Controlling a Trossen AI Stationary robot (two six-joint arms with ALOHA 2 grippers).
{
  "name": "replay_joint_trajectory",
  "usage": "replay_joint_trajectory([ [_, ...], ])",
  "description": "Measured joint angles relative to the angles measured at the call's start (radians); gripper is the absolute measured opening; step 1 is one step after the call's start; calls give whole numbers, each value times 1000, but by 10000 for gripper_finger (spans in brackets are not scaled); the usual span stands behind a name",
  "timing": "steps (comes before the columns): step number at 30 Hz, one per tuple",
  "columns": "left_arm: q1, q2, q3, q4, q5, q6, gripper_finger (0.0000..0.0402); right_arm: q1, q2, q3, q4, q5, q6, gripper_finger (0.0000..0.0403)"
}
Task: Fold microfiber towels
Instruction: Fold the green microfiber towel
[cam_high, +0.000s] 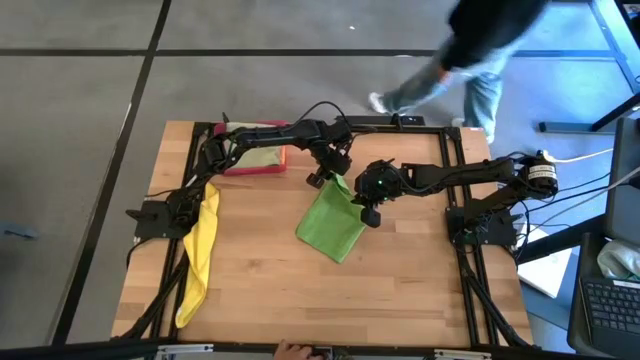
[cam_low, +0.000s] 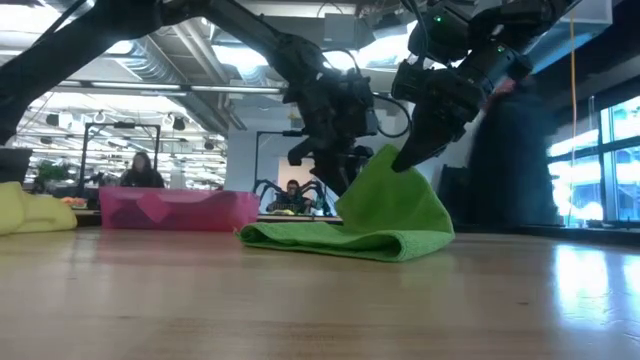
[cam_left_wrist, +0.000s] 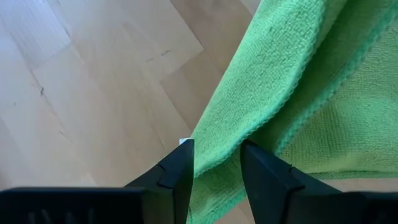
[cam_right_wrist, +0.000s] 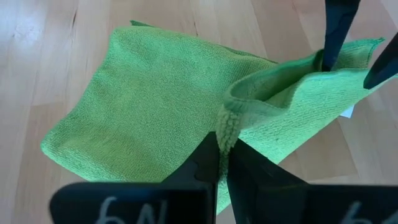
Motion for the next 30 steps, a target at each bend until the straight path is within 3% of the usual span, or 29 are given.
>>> replay_joint_trajectory([
  [10,-15,0,0,-28,-27,0,105,0,0,0,0,0,-1,27],
  [19,-35,0,0,-55,-79,-53,8,0,0,0,0,0,-2,27],
  [30,-42,-52,1,-164,-180,-175,0,-2,0,0,-2,2,-1,14],
])
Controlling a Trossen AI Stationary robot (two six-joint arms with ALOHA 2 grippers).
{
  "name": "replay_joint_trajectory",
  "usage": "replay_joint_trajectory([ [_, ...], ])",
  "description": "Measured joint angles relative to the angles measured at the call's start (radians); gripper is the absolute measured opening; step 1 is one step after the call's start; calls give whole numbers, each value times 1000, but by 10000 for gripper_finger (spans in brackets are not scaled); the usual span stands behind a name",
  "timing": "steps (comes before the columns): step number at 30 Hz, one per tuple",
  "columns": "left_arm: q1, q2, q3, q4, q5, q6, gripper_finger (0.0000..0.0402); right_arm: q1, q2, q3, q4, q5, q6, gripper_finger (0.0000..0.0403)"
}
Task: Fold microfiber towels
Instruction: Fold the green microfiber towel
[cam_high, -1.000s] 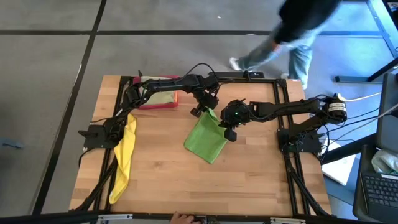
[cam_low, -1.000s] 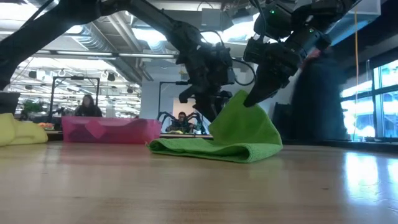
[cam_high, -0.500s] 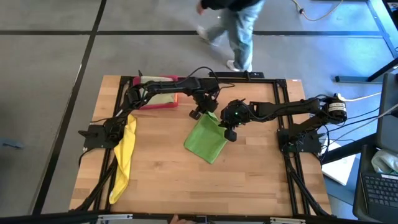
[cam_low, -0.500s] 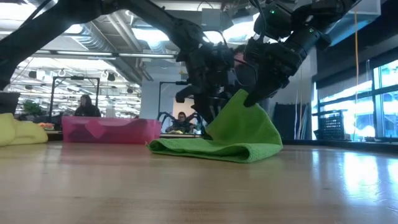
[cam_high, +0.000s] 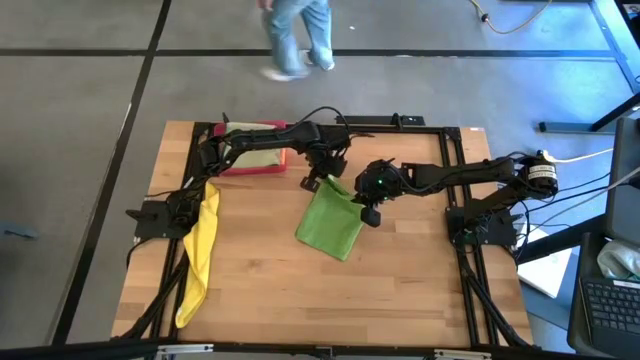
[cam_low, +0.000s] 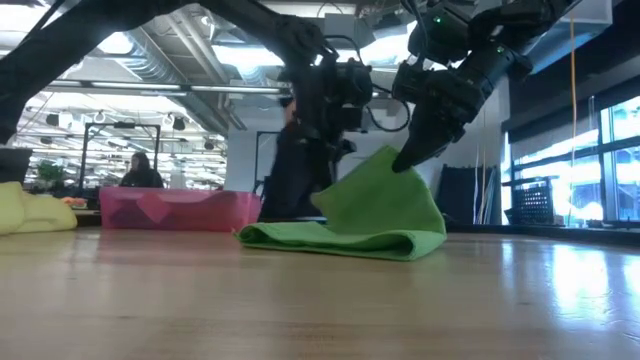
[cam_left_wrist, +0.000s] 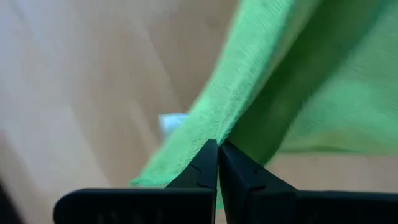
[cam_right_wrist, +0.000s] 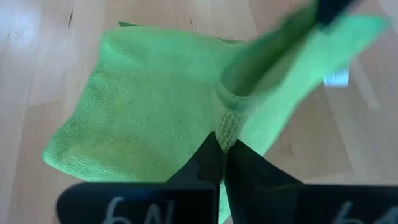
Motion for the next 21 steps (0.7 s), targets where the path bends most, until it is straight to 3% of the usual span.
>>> replay_joint_trajectory([
  [7,-34,-33,0,-98,1,-113,0,-15,-32,-1,-37,8,-28,13],
  [12,-84,-44,15,-111,-2,-173,0,-31,-87,-1,-68,69,-35,13],
  [21,-176,-43,65,-150,-2,-323,0,-28,-159,-1,-92,36,-76,19],
])
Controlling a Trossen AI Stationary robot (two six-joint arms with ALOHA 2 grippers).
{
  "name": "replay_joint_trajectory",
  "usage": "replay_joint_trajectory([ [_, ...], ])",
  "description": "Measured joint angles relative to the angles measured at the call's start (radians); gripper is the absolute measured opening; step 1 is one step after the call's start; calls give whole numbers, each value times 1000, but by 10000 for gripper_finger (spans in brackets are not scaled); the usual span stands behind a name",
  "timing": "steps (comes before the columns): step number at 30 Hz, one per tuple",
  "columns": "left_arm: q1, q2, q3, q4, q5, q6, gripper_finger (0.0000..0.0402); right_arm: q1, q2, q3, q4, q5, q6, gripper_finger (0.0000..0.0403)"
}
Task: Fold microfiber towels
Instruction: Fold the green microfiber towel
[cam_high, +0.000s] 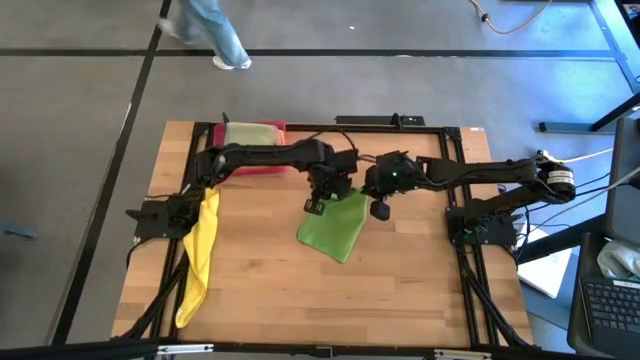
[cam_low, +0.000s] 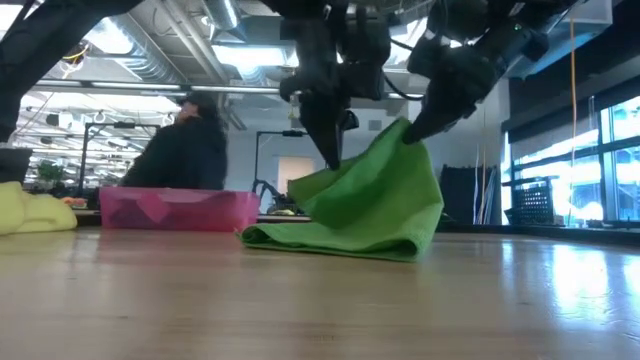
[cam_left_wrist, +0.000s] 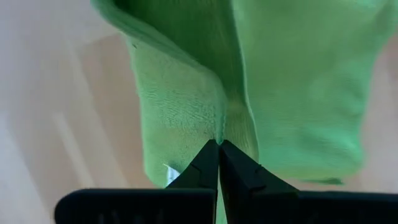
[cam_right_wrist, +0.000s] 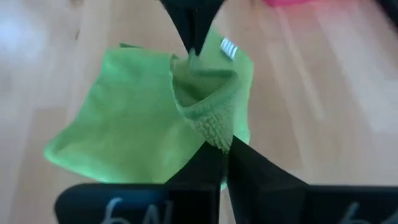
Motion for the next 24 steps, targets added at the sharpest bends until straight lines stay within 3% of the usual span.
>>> replay_joint_trajectory([
  [5,-36,0,2,-51,7,-66,0,22,0,0,-29,-38,-1,19],
  [14,-91,0,2,3,91,-186,4,30,5,0,-25,-38,-4,14],
  [24,-110,1,2,42,96,-341,67,30,5,0,-25,-65,17,7],
])
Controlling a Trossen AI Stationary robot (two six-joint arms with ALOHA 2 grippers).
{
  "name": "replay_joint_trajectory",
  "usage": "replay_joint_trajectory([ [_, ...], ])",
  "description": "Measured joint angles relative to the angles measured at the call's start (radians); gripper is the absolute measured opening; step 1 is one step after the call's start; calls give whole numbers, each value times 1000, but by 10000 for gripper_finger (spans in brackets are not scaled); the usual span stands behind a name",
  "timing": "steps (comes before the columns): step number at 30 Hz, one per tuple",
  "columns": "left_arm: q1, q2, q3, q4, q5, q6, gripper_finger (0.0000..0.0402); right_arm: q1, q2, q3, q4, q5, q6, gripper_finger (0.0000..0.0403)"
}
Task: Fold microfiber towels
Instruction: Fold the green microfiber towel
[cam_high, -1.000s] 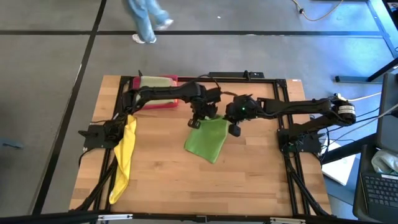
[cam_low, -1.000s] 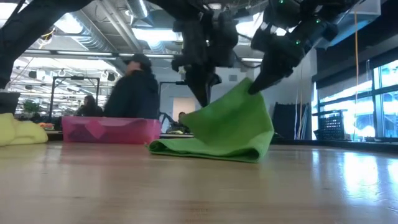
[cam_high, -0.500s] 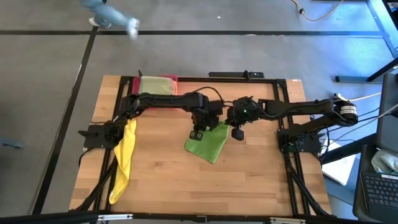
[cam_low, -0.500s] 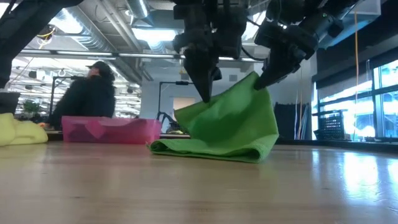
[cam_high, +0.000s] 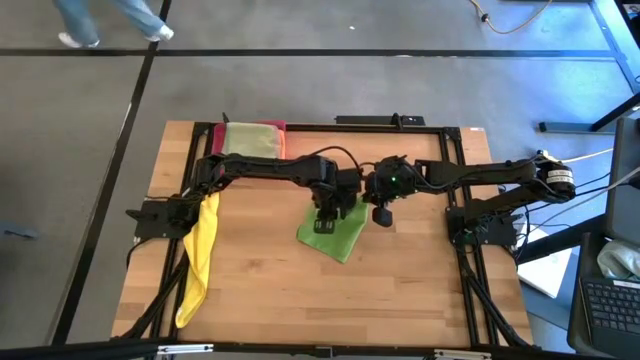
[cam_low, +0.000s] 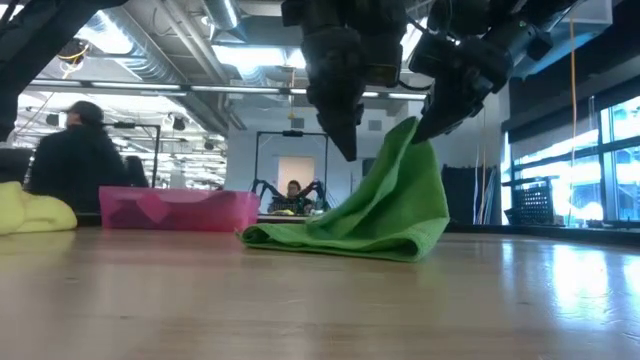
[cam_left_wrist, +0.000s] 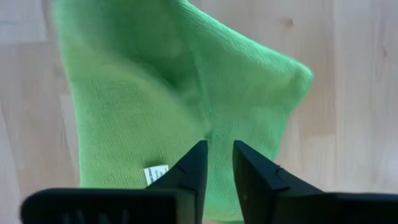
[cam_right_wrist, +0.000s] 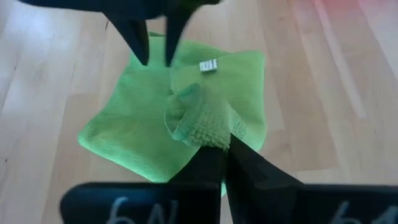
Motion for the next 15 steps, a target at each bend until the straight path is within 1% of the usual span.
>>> replay_joint_trajectory([
  [7,4,0,0,48,-61,-194,110,0,0,0,0,-7,9,20],
  [9,5,0,0,76,-64,-267,119,0,0,0,0,-7,9,19],
  [13,6,-3,0,165,-66,-414,125,0,0,0,0,-6,9,11],
  [15,1,-14,0,204,-95,-466,126,0,0,0,-5,-7,9,9],
])
